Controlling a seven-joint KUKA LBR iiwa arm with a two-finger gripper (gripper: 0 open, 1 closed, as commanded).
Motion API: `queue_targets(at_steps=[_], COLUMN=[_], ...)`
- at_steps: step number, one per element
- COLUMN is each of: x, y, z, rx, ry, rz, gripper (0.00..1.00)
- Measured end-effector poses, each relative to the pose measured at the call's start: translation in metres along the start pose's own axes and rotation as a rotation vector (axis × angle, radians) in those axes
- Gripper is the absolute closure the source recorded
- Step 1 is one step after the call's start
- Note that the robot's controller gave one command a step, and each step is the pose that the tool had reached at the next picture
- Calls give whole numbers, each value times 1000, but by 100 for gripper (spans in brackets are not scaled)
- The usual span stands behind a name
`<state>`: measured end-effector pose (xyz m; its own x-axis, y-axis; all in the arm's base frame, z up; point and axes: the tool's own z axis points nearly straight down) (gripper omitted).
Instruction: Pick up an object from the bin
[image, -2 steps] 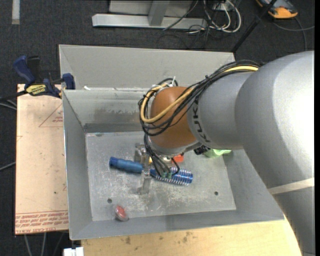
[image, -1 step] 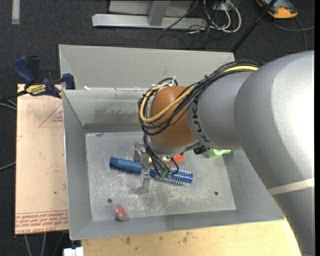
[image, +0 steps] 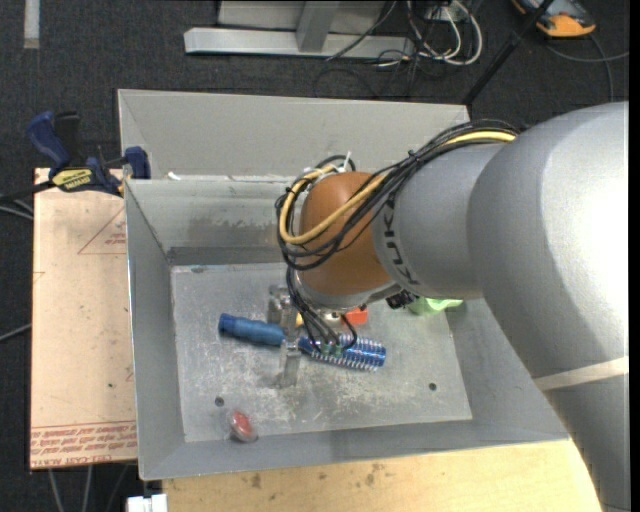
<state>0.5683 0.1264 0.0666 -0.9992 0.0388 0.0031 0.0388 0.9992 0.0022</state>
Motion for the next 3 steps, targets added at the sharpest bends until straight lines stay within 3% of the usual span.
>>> queue_targets(at_steps=[2,3], x=[-1,-1], y=[1,1], z=[0,-1], rx=[-4,-4], ry=[-1,-3], rz=[3,3], gripper=[0,100])
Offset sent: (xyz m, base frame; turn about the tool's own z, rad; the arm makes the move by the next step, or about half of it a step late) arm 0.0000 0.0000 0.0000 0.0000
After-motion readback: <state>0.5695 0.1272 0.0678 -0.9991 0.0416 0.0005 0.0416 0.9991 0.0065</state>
